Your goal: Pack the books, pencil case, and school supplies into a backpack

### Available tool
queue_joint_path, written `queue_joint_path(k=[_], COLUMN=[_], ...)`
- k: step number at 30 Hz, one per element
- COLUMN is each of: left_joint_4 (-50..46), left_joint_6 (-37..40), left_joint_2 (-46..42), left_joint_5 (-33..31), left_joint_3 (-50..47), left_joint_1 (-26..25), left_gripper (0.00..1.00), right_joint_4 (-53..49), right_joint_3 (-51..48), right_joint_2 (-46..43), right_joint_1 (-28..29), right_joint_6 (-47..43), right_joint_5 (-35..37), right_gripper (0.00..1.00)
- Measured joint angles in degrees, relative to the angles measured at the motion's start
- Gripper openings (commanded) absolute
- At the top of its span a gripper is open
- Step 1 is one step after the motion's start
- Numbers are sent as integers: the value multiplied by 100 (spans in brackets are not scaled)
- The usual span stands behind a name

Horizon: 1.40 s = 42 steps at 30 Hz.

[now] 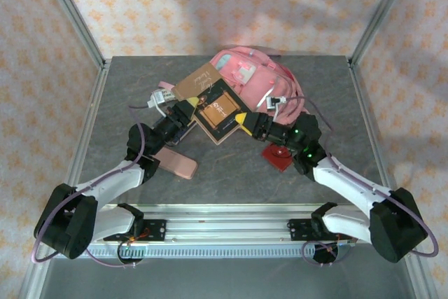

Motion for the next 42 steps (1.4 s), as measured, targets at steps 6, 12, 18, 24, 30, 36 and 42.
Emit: queue_joint_path(k=[6, 12, 18, 24, 30, 36, 42], left_joint_4=[221, 258, 166, -1416, -3381, -5425, -6850], left_joint_6=[15, 74, 433, 1569, 2964, 4286, 5090], left_joint_2=[271, 299, 258, 306, 1115, 2817, 4468], left_joint_5=[-378, -673, -780, -758, -807, -1178, -1491], left_joint_3=[0, 0, 0, 658, 2146, 4317, 6373], left_joint_1=[-426, -595, -597, -597, -774, -1279, -1690], left_gripper=[0, 31, 76, 71, 67, 68, 71], right_joint_4=[400, 339, -420, -1735, -3263, -4478, -5169], right_joint_3=[-76, -39, -28, -26, 42, 70, 72], right_joint_2=[280, 468, 149, -935, -1716, -2065, -2446], right_joint_1=[236, 330, 210, -789, -1786, -2238, -2315], right_joint_6=[271, 269, -31, -435, -837, -1093, -1187], right_joint_5=[492, 643, 822, 1163, 1965, 2822, 3530], right_gripper=[47, 0, 0, 0, 0, 0, 0])
